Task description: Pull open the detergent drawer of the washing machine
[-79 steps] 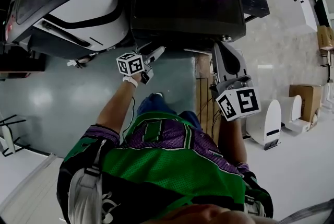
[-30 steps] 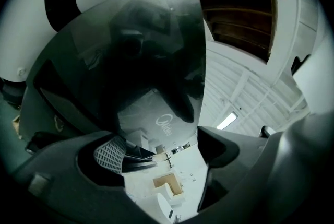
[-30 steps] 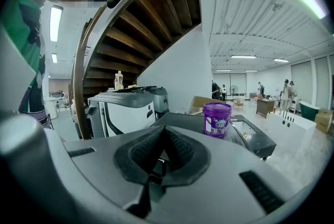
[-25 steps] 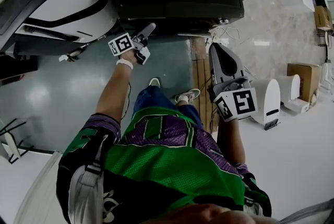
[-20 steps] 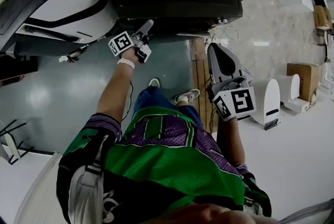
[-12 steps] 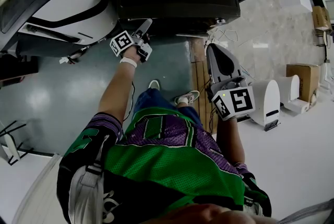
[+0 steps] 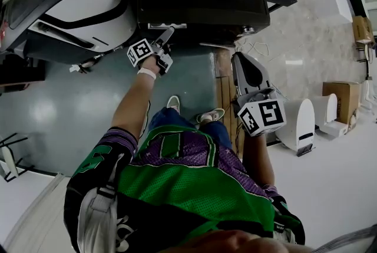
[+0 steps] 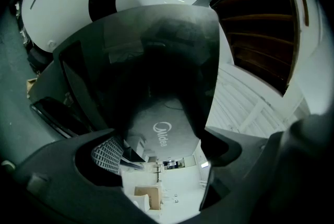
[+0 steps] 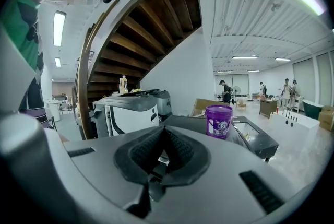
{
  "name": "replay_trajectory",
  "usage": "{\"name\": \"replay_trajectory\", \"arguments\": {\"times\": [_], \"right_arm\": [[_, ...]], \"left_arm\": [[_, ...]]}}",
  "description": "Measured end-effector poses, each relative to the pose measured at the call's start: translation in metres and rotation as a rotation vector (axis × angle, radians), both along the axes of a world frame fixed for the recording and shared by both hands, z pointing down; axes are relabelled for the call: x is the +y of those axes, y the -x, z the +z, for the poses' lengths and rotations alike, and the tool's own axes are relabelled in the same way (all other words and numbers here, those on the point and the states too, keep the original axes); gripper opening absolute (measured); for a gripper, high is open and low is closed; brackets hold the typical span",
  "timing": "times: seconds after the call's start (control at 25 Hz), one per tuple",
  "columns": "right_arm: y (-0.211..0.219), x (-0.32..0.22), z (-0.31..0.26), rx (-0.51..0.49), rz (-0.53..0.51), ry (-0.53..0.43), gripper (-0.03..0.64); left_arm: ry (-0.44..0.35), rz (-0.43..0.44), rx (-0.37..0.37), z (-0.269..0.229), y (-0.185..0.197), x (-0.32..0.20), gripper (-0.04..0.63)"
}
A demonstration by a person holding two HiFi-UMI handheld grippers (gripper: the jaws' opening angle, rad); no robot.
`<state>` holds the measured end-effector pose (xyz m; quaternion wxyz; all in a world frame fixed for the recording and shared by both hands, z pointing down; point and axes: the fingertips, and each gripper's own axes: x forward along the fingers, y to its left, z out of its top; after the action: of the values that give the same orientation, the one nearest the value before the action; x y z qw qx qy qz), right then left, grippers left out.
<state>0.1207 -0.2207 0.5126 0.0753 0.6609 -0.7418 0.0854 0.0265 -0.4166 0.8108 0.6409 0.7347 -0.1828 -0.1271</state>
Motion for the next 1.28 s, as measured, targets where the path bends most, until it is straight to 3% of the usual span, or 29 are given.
{"name": "replay_trajectory", "arguments": {"times": [0.6,1.28], "right_arm": [[-0.020,0.001,-0.046,0.021,-0.091,-0.086,0.000],[-0.029,0.014,-0.067,-0.005,-0.123,-0.143,0.000]], "left_arm": [[0.017,-0.001,-0.011,0.002,0.013,0.036,0.446],[0.058,0.006,-0.027,0.003,0.030,0.086,0.446]]}}
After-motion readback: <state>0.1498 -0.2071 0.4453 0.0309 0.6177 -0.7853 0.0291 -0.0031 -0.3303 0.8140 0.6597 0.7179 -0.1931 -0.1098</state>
